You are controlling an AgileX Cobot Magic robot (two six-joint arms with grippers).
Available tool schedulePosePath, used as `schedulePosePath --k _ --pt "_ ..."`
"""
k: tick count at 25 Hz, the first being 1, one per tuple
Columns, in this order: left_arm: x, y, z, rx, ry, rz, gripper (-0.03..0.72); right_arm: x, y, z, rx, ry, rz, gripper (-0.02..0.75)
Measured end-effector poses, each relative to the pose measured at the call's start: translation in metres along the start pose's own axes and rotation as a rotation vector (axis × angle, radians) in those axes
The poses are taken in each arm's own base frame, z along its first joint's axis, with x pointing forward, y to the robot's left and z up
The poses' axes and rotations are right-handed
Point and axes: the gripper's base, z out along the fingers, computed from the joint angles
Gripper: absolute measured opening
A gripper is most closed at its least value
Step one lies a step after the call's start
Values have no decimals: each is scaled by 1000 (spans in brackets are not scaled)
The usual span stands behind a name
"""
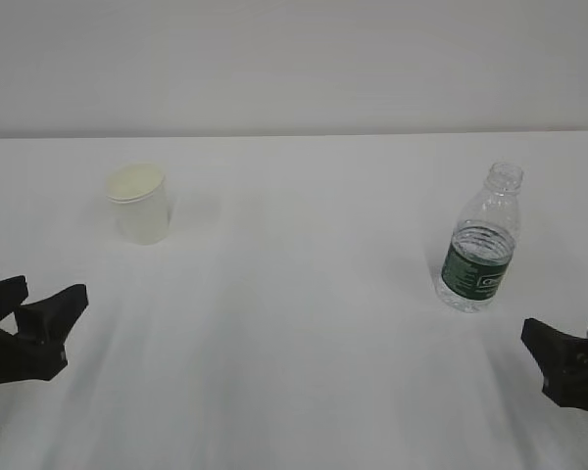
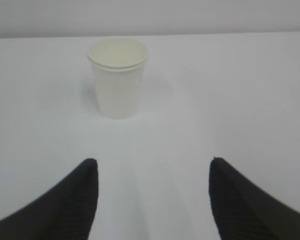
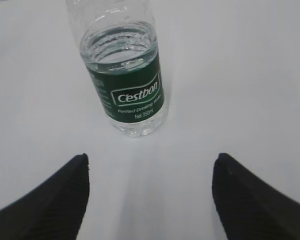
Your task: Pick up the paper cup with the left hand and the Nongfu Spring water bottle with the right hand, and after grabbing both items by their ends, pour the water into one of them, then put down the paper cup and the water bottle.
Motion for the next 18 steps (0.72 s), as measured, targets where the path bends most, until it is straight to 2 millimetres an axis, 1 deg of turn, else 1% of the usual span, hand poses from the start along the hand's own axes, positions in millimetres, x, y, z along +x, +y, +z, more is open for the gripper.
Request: schedulePosePath --k 3,5,7,12,18 --pt "4 0 1 -4 21 20 554 0 0 0 -1 0 0 573" --pt "7 1 3 -6 36 41 606 0 0 0 -1 0 0 573" --pt "11 1 5 -9 57 51 630 0 0 0 -2 0 -9 573" --pt "19 2 9 -15 97 63 643 -5 4 6 -39 -24 -87 573" --pt "14 -1 16 -2 73 88 637 -11 7 11 -78 -48 -162 573"
